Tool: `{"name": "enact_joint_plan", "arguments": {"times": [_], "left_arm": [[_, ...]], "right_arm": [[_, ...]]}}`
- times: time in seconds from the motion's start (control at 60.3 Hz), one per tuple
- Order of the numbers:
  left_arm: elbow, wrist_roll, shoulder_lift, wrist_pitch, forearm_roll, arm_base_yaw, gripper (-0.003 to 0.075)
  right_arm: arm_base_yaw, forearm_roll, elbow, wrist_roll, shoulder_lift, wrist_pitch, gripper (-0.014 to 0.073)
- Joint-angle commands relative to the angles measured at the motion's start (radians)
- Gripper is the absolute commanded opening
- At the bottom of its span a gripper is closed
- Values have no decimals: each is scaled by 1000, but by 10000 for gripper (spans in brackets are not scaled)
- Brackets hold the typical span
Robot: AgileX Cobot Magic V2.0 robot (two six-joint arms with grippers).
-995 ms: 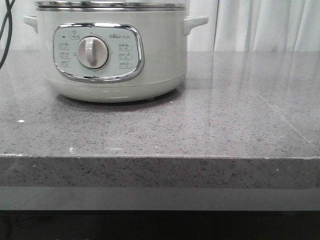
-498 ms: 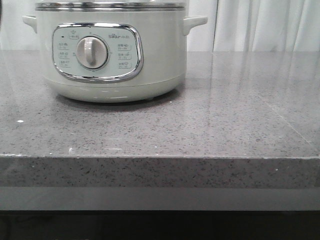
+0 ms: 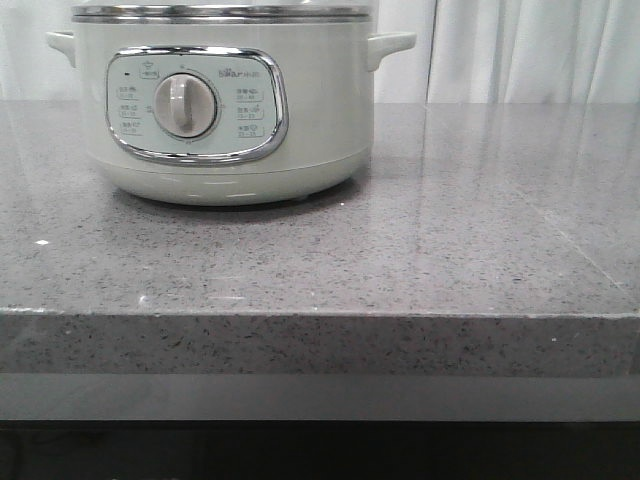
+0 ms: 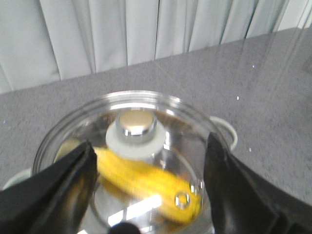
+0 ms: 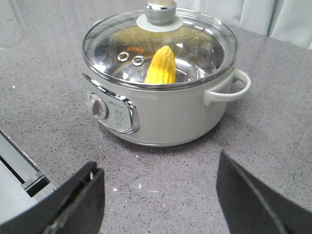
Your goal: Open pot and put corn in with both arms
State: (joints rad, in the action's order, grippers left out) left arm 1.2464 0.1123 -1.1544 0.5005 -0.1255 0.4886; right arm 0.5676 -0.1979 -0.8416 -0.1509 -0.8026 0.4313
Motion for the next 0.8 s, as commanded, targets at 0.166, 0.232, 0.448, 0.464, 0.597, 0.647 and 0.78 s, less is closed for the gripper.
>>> {"name": "enact_joint_plan", "arguments": {"times": [0.166,0.232,0.448,0.464,0.597,0.647,0.78], "left_arm": [[-226,-6,231,-90,-6,4,470],[-291,-6,289,-92,-6,4,470],[-436,-6,441,-101,-6,4,470],[-443,-6,449,-101,-6,4,470],[-493,-6,503,-108,-6,4,470],[-502,-6,511,-109,-6,4,461],[-511,-6,514,-111,-6,4,341]], "right_arm": [[-6,-9,-27,-6,7,-73,510],[-6,-9,-27,-6,7,-73,510],[-6,-9,-27,-6,7,-67,510],[-6,-9,-27,-6,7,-67,510],[-6,-9,-27,-6,7,-66,510],[-6,-9,-27,-6,7,-63,510],[-6,-9,-27,-6,7,-51,429]]}}
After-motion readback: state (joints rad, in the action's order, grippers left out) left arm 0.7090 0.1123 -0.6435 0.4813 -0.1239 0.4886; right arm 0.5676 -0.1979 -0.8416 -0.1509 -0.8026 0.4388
